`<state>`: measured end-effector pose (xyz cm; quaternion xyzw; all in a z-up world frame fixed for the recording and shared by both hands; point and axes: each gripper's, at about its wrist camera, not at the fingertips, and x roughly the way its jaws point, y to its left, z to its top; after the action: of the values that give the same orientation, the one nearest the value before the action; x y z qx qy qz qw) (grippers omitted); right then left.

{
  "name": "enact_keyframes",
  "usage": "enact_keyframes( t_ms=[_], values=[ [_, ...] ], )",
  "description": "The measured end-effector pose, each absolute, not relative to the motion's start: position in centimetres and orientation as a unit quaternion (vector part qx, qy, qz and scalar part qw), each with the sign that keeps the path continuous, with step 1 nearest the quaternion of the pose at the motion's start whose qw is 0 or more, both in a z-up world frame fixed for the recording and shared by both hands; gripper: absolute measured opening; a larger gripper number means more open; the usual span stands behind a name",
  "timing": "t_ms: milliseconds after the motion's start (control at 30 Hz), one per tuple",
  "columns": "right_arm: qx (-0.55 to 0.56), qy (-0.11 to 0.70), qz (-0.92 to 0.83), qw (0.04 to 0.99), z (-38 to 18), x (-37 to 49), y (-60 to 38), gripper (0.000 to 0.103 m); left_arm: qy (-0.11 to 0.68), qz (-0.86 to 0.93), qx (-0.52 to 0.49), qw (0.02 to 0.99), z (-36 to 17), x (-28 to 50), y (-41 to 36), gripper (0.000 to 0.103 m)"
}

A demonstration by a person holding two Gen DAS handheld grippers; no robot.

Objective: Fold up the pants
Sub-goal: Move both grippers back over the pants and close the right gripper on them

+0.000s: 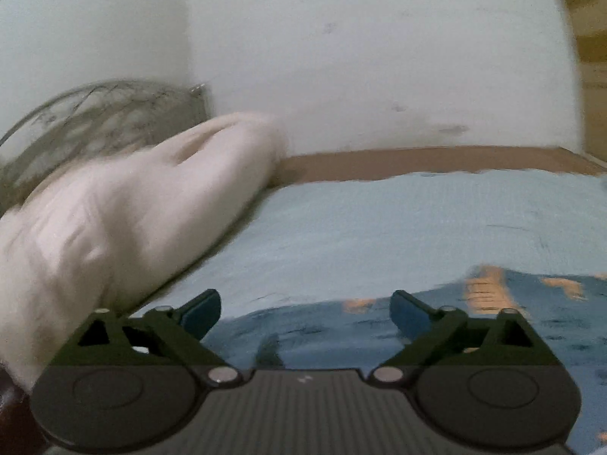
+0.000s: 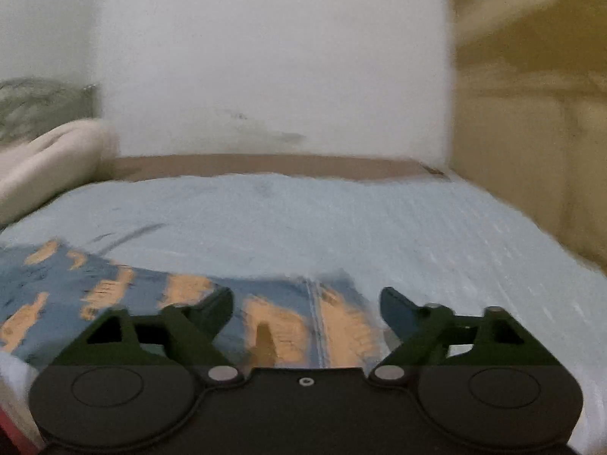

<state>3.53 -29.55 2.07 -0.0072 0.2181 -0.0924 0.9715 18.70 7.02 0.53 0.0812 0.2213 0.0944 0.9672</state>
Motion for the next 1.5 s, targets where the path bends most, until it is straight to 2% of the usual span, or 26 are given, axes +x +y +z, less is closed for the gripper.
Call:
enact_keyframes(
  t_ms=[67,200,267,300,367,400,500,533,567,600,767,800,833,867,933,1000,1033,1100,1133,1367,1500],
  values=[
    [-0.039,0.221,-0.052,0.973,2.5,5.7,-27.5,0.099,0.222,0.044,0.106,0.968,0.2,19.4,3.8,0.1],
    [-0.061,0.264,0.088,0.959,2.0,11.0,-23.3,0.098,0.243,-0.015,0.149,0.958,-1.2,21.5,-0.8,0.1],
    [-0.098,0.284,0.149,0.942,1.4,13.7,-21.0,0.079,0.258,-0.018,0.151,0.954,-1.8,22.6,-1.5,0.1],
    [-0.116,0.291,0.167,0.935,1.2,15.0,-20.2,0.074,0.265,-0.021,0.143,0.953,-2.0,23.2,-1.6,0.1],
    [-0.117,0.304,0.195,0.925,1.1,17.3,-19.5,0.046,0.274,-0.022,0.123,0.953,-2.3,23.7,-1.2,0.1],
    [-0.109,0.314,0.212,0.919,1.1,18.3,-19.4,0.04,0.278,-0.02,0.114,0.954,-2.3,24.1,-1.1,0.1],
    [-0.108,0.35,0.257,0.894,0.7,20.2,-19.0,0.034,0.287,-0.012,0.098,0.953,-2.6,24.4,-0.5,0.1],
    [-0.117,0.352,0.258,0.892,0.7,20.1,-18.9,0.024,0.288,-0.011,0.095,0.953,-2.7,24.4,-0.3,0.1],
    [-0.131,0.356,0.255,0.889,0.5,20.2,-18.7,0.009,0.288,-0.011,0.094,0.953,-2.6,24.2,-0.1,0.1],
    [-0.141,0.359,0.253,0.887,0.4,19.9,-18.5,0.002,0.287,-0.011,0.094,0.953,-2.5,24.0,-0.1,0.1],
    [-0.142,0.341,0.246,0.896,0.4,19.5,-18.4,0.0,0.281,-0.01,0.095,0.955,-1.7,22.8,0.1,0.101],
    [-0.14,0.333,0.243,0.9,0.6,19.5,-18.6,0.003,0.281,-0.009,0.095,0.955,-1.6,22.8,0.1,0.101],
    [-0.136,0.333,0.244,0.901,0.7,19.7,-18.8,0.017,0.281,-0.008,0.095,0.955,-1.6,22.8,0.2,0.101],
    [-0.129,0.338,0.249,0.898,0.8,19.9,-18.8,0.025,0.28,-0.008,0.095,0.955,-1.6,22.8,0.2,0.101],
    [-0.113,0.349,0.263,0.892,0.7,20.6,-19.1,0.031,0.279,-0.008,0.094,0.955,-1.5,22.7,0.2,0.101],
    [-0.108,0.36,0.267,0.888,0.5,21.1,-19.1,0.032,0.278,-0.009,0.093,0.956,-1.5,22.7,0.2,0.101],
    [-0.108,0.363,0.267,0.886,0.4,21.3,-19.1,0.03,0.278,-0.009,0.093,0.956,-1.4,22.6,0.2,0.101],
    [-0.108,0.37,0.268,0.883,0.1,21.4,-18.9,0.007,0.278,-0.009,0.093,0.956,-1.4,22.5,0.2,0.102],
    [-0.113,0.371,0.268,0.882,0.1,21.3,-18.7,0.0,0.277,-0.01,0.093,0.956,-1.3,22.5,0.2,0.102],
    [-0.152,0.319,0.204,0.913,1.6,21.0,-18.5,0.0,0.276,-0.01,0.091,0.957,-1.2,22.5,0.1,0.102],
    [-0.144,0.339,0.211,0.905,0.8,21.7,-18.9,0.0,0.285,-0.008,0.095,0.954,-1.8,22.5,0.1,0.102]
  ],
)
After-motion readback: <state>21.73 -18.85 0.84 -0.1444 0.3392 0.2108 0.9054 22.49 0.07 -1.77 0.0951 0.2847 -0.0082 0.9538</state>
